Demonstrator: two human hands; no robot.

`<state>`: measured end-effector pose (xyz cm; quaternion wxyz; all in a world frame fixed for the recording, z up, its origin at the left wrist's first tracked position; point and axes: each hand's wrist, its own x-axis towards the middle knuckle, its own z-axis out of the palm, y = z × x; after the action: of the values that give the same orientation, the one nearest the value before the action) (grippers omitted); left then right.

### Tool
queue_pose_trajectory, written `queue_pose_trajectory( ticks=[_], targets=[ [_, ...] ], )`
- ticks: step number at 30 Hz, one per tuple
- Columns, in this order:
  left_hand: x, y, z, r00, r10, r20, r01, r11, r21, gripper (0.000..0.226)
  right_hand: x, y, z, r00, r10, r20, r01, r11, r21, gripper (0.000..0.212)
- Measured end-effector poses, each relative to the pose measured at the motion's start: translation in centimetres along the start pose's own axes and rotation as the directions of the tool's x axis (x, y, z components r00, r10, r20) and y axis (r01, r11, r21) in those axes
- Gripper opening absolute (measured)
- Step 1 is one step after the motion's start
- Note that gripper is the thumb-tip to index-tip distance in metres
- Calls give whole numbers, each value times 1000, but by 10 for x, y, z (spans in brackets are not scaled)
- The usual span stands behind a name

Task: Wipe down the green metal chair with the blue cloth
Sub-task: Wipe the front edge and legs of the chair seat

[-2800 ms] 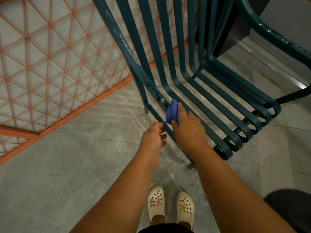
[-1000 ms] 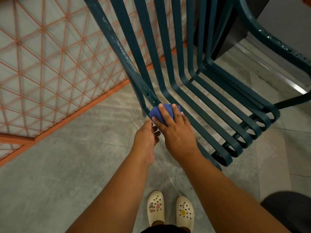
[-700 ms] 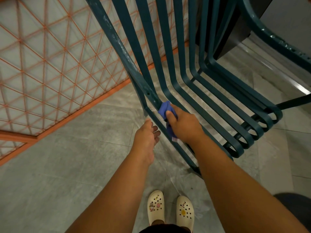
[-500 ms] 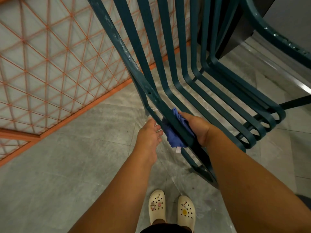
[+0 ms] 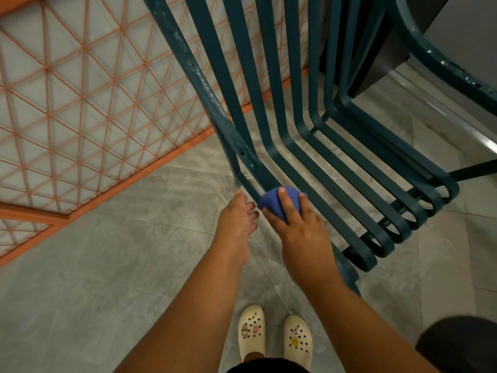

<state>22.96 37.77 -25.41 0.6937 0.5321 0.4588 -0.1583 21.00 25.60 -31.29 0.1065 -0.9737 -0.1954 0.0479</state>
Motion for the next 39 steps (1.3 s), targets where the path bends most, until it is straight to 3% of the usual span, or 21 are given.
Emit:
queue_pose_trajectory(
  ticks=[5,12,16,19,25,30,36,39],
  targets=[
    [0,1,-5,1000,-4,-6,4,1000,-1,52,14,-16,-5,995,53,84,-38,984,-176,68],
    [1,-5,-8,998,53,28,-53,999,-4,48,33,-17,-9,995,-27,98,35,996,-83,65],
    [1,1,-6,991,114,71,-113,993,-18,46,6,2,-6,990,-50,134,57,997,-55,78],
    [2,9,-4,982,174,71,-175,985,4,44,8,5,-4,993,18,118,-11,998,-61,88],
    [9,18,-5,961,266,69,-271,959,77,50,48,-6,-4,996,48,73,-48,999,-5,59],
    [8,22,-14,974,215,69,-222,970,99,50,38,3,-7,995,-8,103,-9,987,163,55],
    [7,35,-22,981,179,76,-187,976,113,50,41,5,-4,996,-15,86,0,986,167,76],
    [11,43,-23,984,160,84,-167,982,84,53,43,3,-7,998,-9,70,-6,977,215,61]
  ],
)
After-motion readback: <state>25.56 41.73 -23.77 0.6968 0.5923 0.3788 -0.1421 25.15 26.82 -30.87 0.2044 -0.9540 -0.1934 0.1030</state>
